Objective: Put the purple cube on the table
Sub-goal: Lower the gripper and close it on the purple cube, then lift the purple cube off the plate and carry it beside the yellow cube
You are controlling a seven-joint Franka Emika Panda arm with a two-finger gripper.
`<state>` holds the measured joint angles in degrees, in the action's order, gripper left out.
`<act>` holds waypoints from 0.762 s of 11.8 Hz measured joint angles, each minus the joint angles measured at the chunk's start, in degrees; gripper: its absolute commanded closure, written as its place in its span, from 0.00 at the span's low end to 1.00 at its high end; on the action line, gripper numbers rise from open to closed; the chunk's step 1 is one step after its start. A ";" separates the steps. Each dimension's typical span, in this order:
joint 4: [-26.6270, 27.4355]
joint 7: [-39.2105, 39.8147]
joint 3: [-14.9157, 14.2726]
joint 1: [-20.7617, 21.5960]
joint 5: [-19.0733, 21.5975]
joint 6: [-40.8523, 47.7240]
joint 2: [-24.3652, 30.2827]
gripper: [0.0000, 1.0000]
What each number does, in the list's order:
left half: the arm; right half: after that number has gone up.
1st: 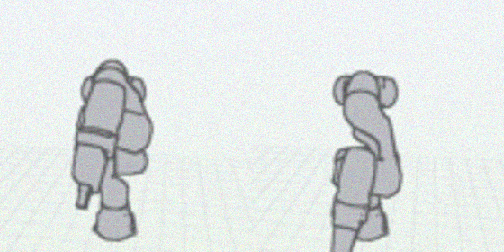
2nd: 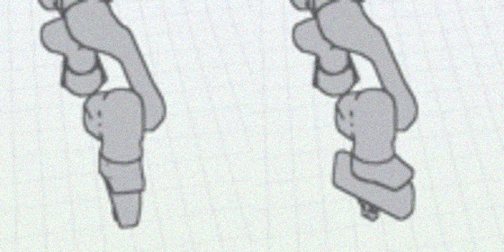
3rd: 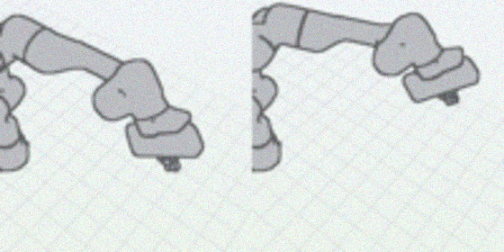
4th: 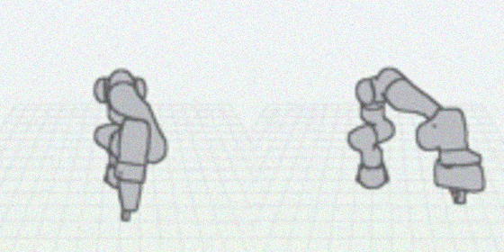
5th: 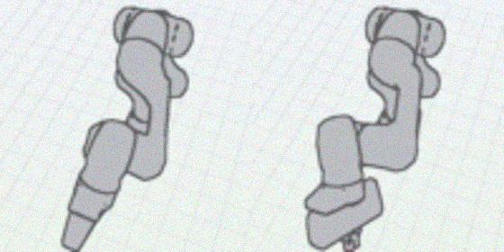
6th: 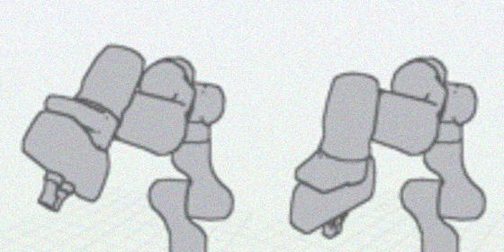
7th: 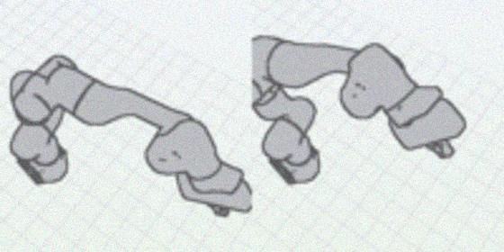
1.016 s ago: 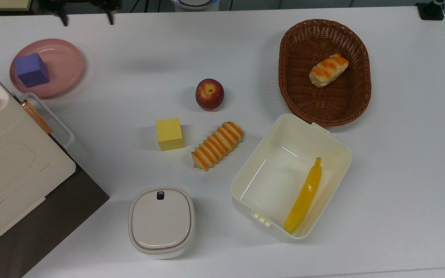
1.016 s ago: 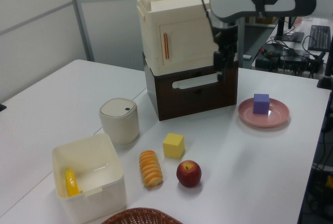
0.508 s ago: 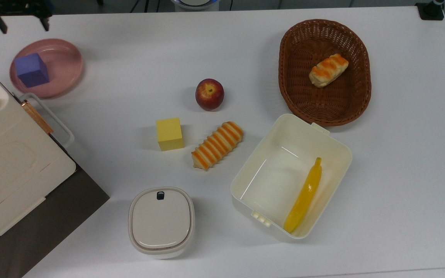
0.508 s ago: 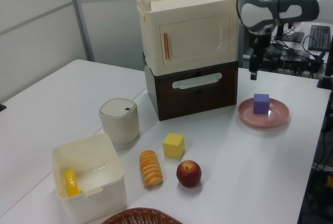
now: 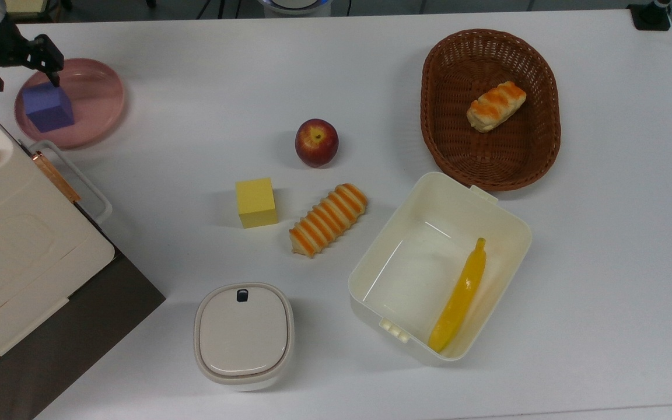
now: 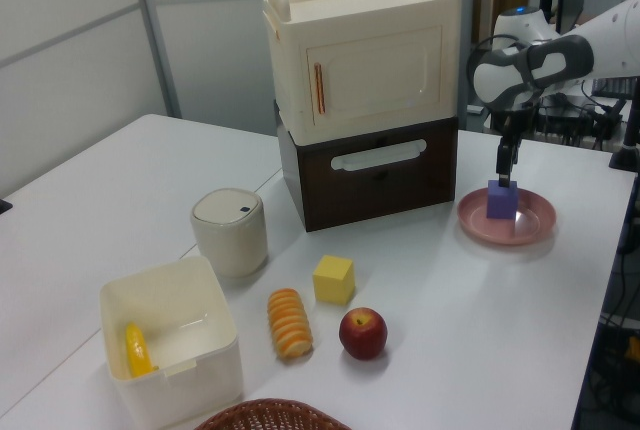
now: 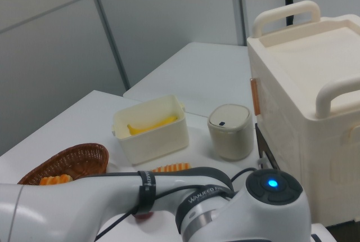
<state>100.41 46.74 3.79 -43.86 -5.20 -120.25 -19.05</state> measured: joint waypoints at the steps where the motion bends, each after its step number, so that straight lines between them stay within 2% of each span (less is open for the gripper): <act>1: 0.04 0.15 0.07 0.01 0.00 0.00 -0.65 0.00; 3: 0.09 0.37 0.38 0.23 -0.02 0.00 -2.28 0.00; 4: 0.07 0.37 0.43 0.39 -0.02 -0.07 -3.10 0.14; 5: 0.07 0.37 0.43 0.50 -0.04 -0.51 -3.78 0.34; 7: 0.00 0.38 0.44 0.52 -0.06 -0.99 -4.33 0.45; 9: -0.52 0.39 0.46 0.53 -0.07 -1.03 -4.28 0.47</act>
<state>99.88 47.12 4.25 -43.34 -5.27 -121.28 -23.32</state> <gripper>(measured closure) 0.379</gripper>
